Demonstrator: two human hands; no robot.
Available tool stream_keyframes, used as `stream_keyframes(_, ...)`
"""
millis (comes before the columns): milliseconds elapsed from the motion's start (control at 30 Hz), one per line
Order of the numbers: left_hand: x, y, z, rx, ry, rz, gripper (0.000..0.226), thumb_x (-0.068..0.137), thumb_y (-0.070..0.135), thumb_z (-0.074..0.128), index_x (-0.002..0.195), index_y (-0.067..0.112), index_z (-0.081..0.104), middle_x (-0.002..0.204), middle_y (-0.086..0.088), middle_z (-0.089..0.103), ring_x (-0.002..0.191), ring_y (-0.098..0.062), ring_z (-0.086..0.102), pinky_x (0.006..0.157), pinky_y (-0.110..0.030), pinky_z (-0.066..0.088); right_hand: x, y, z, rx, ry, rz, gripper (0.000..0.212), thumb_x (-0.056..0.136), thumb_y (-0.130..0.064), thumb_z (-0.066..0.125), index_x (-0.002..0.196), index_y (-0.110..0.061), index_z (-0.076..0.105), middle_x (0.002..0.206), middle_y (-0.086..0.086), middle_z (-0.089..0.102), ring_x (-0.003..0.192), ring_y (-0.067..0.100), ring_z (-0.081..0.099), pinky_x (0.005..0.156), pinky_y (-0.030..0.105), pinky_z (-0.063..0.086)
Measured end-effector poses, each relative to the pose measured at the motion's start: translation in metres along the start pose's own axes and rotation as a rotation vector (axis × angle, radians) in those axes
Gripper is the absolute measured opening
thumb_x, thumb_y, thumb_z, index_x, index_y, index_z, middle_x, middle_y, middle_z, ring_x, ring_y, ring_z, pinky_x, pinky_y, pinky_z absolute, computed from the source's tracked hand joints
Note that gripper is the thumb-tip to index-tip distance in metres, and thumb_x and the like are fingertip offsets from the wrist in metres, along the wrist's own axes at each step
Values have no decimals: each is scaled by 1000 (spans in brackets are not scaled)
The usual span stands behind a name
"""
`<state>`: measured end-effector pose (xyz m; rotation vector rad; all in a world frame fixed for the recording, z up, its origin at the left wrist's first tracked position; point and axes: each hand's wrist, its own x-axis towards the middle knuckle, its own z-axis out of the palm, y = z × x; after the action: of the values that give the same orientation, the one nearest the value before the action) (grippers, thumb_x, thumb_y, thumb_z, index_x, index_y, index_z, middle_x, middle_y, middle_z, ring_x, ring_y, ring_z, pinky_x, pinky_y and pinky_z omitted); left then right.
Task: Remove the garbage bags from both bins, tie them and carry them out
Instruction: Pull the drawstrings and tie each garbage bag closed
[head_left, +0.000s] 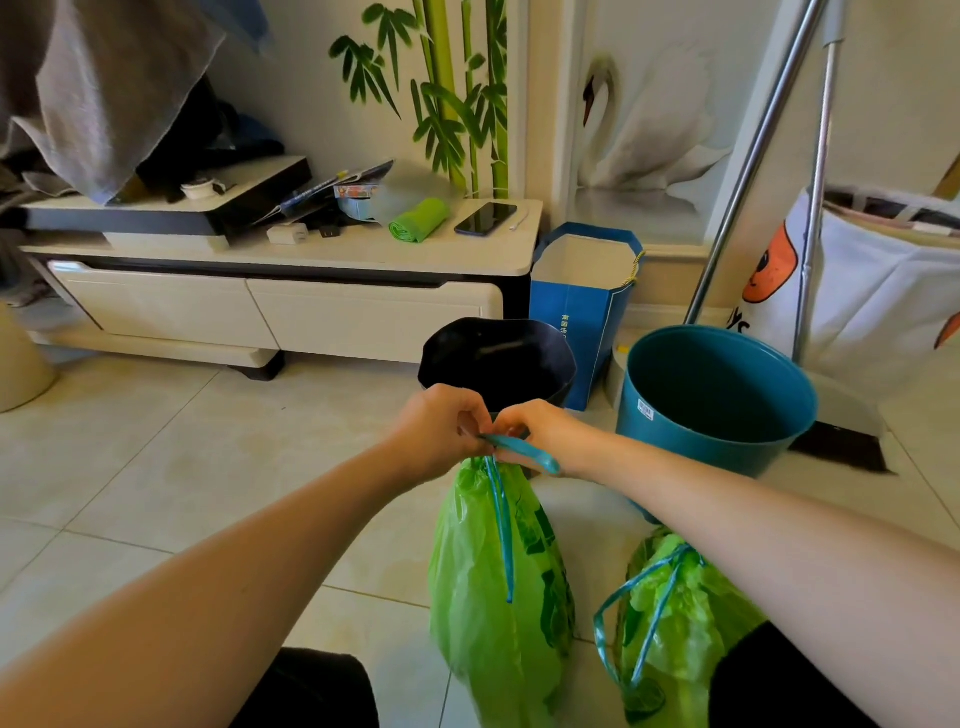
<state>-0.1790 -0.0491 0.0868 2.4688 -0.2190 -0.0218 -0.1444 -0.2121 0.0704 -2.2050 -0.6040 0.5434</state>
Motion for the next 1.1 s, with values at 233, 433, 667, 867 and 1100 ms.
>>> stream_keyframes(233, -4, -6, -3, 372, 66, 70, 2, 80, 25, 65, 82, 25, 65, 88, 4, 68, 88, -18, 62, 74, -35, 53, 2, -13, -3, -71, -27, 9, 19, 85, -19, 66, 96, -3, 69, 83, 7, 64, 75, 16, 58, 72, 30, 49)
stream_keyframes(433, -9, -4, -2, 543, 53, 214, 3, 81, 27, 53, 83, 25, 55, 86, 7, 62, 90, -20, 54, 64, -30, 38, -1, -15, -6, 105, -66, 69, 23, 88, -17, 64, 95, 3, 72, 73, 11, 58, 68, 18, 52, 68, 29, 47)
stream_keyframes(667, -15, -6, -4, 524, 197, 302, 11, 88, 25, 57, 87, 14, 60, 85, -1, 64, 83, -23, 56, 62, -33, 42, 1, -11, -8, 154, -28, 123, 16, 91, -21, 60, 86, -8, 68, 82, 17, 62, 75, 23, 58, 81, 42, 56)
stream_keyframes(867, -19, -8, -6, 503, 212, 314, 14, 89, 26, 59, 88, 13, 62, 83, -3, 65, 79, -23, 57, 63, -34, 46, 8, -10, 1, 116, 21, 66, 18, 89, -29, 62, 100, -15, 64, 82, 9, 67, 63, 16, 59, 62, 34, 55)
stream_keyframes(1100, -20, -8, -9, 475, 179, 305, 13, 89, 25, 59, 88, 12, 60, 84, -4, 63, 78, -23, 55, 62, -38, 49, 12, -11, 4, -31, -23, -19, 9, 87, -25, 66, 94, -19, 65, 88, 2, 66, 77, 14, 61, 67, 27, 49)
